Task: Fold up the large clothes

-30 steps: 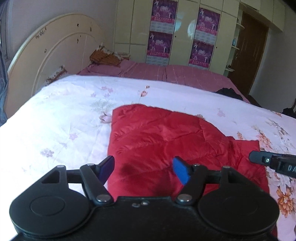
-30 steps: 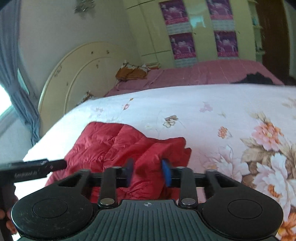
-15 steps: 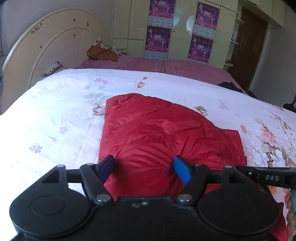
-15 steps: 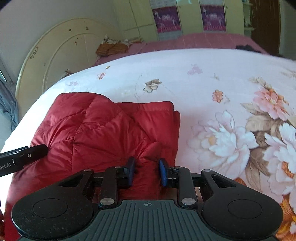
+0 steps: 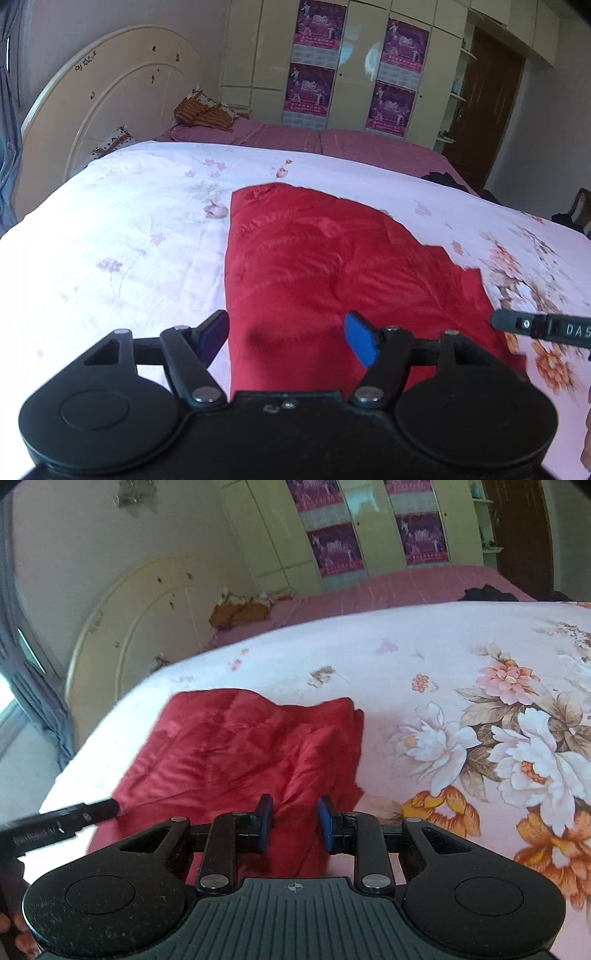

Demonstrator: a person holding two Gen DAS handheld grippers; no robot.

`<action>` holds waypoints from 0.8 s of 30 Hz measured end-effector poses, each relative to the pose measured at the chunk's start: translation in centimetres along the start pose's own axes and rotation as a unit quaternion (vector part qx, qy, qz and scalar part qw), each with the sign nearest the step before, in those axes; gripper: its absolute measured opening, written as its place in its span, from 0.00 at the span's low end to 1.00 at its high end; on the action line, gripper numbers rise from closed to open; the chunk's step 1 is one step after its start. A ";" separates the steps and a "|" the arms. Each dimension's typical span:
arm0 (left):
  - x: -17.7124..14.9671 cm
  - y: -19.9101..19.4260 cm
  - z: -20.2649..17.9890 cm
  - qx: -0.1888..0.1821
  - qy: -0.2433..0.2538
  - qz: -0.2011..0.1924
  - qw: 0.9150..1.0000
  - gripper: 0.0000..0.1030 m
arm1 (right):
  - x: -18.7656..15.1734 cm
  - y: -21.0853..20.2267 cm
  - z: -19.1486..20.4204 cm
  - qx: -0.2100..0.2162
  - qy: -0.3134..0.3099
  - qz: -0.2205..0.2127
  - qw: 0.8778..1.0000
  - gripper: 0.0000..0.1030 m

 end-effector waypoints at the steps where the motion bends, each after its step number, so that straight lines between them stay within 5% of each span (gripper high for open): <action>1: -0.4 -0.3 0.0 -0.003 -0.001 0.002 1.000 0.65 | -0.3 -0.5 0.6 0.006 -0.007 -0.001 1.000 0.26; 10: -5.1 0.0 1.3 -0.010 -0.014 0.049 0.999 0.69 | -6.1 0.7 3.5 0.005 -0.049 0.057 0.997 0.26; 20: -4.8 0.6 2.0 -0.012 -0.035 0.061 0.997 0.70 | -6.8 2.2 3.8 -0.021 -0.083 0.078 0.993 0.26; 24: -4.5 -0.2 1.9 0.004 -0.042 0.056 0.998 0.84 | -6.4 1.8 3.9 -0.024 -0.078 0.081 0.993 0.26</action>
Point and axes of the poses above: each gripper's, at about its wrist camera, not at the fingertips, and y roughly the way its jaws point, z to its left, x to its top, the point moved 5 cm from there along y, roughly the way its jaws point, and after that the axes turned 6 degrees about -y, right-handed, at the moved point
